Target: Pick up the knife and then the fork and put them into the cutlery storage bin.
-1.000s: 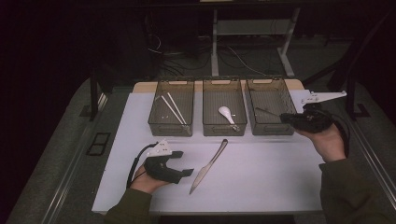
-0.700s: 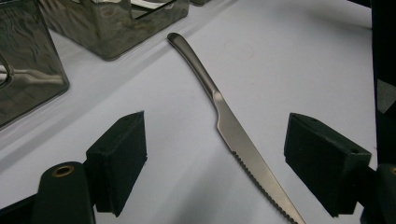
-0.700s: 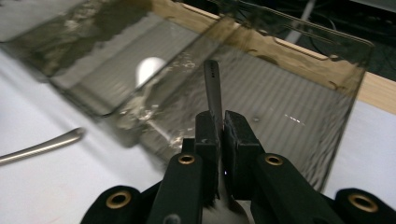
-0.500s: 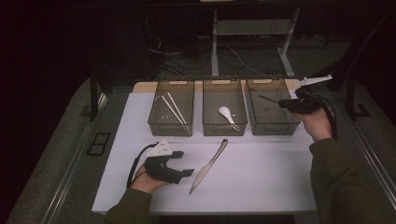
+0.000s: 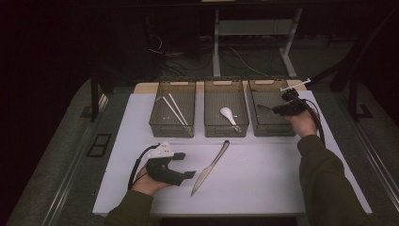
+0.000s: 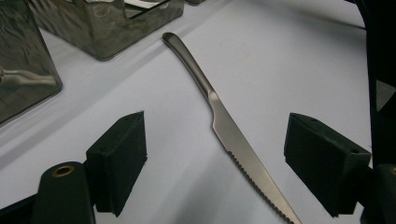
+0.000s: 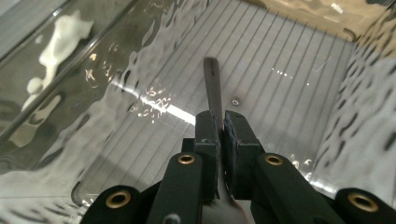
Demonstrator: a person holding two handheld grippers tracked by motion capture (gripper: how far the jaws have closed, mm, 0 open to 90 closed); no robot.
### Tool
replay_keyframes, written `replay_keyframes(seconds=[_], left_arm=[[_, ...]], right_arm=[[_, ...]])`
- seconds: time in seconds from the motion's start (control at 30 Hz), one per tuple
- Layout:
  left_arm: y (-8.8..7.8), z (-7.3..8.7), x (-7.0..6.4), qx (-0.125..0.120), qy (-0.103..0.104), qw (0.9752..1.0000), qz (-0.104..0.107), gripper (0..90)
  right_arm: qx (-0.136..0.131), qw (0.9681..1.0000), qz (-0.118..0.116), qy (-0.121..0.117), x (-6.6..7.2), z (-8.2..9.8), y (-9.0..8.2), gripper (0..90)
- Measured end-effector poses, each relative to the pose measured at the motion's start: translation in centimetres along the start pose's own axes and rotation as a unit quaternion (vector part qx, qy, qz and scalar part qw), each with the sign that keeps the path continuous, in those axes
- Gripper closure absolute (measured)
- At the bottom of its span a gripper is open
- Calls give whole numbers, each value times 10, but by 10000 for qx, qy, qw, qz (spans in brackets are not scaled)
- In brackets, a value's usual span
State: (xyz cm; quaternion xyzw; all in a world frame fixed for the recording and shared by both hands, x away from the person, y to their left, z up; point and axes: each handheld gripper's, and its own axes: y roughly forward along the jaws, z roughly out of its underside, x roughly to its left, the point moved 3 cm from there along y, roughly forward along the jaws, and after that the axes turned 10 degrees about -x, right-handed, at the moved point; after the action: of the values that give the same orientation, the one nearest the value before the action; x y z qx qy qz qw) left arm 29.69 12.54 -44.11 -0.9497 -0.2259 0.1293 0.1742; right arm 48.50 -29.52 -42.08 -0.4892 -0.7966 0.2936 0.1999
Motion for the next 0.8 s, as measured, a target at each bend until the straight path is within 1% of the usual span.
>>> replay_keyframes(seconds=[0.07, 0.1, 0.13, 0.17, 0.23, 0.3, 0.37, 0.4, 0.5, 0.57, 0.6, 0.67, 0.8], left_arm=[[0, 0, 0, 1, -9, 10000, -3, 204], [0, 0, 0, -1, -13, 10000, -2, 204], [0, 0, 0, 4, -2, 10000, -3, 204], [0, 0, 0, 2, -3, 10000, -2, 204], [0, 0, 0, 1, 3, 10000, 0, 204], [0, 0, 0, 0, -18, 10000, -3, 204], [0, 0, -1, 8, -13, 10000, -2, 204], [0, 0, -1, 12, 1, 10000, 0, 204], [0, 0, -1, 9, -13, 10000, -12, 204], [0, 0, 0, 6, -12, 10000, -17, 204], [0, 0, 0, 6, -18, 10000, -18, 204], [1, 0, -1, 14, -8, 10000, -14, 204], [1, 0, -1, 38, 21, 10000, -22, 208]], right_arm=[[48, 10000, -33, 23, 1, 0, 3, 842], [119, 9999, -43, 45, 2, 1, 5, 841], [135, 9999, -15, 13, 2, 1, 6, 838], [157, 9999, 24, 37, 1, 2, 7, 831], [151, 9999, 5, 72, 0, 2, 8, 762], [76, 9999, -81, 128, 0, 1, 6, 690], [52, 9997, -128, 178, -1, 1, 4, 645], [6, 9997, -164, 176, -2, 1, 3, 613], [-151, 9989, -302, 310, -2, 0, -2, 516], [-237, 9985, -348, 349, -2, -2, -8, 463], [-315, 9983, -363, 340, -1, -3, -12, 432], [-505, 9973, -397, 347, 1, -5, -20, 398], [-834, 9944, -574, 290, 8, -6, -39, 328]])
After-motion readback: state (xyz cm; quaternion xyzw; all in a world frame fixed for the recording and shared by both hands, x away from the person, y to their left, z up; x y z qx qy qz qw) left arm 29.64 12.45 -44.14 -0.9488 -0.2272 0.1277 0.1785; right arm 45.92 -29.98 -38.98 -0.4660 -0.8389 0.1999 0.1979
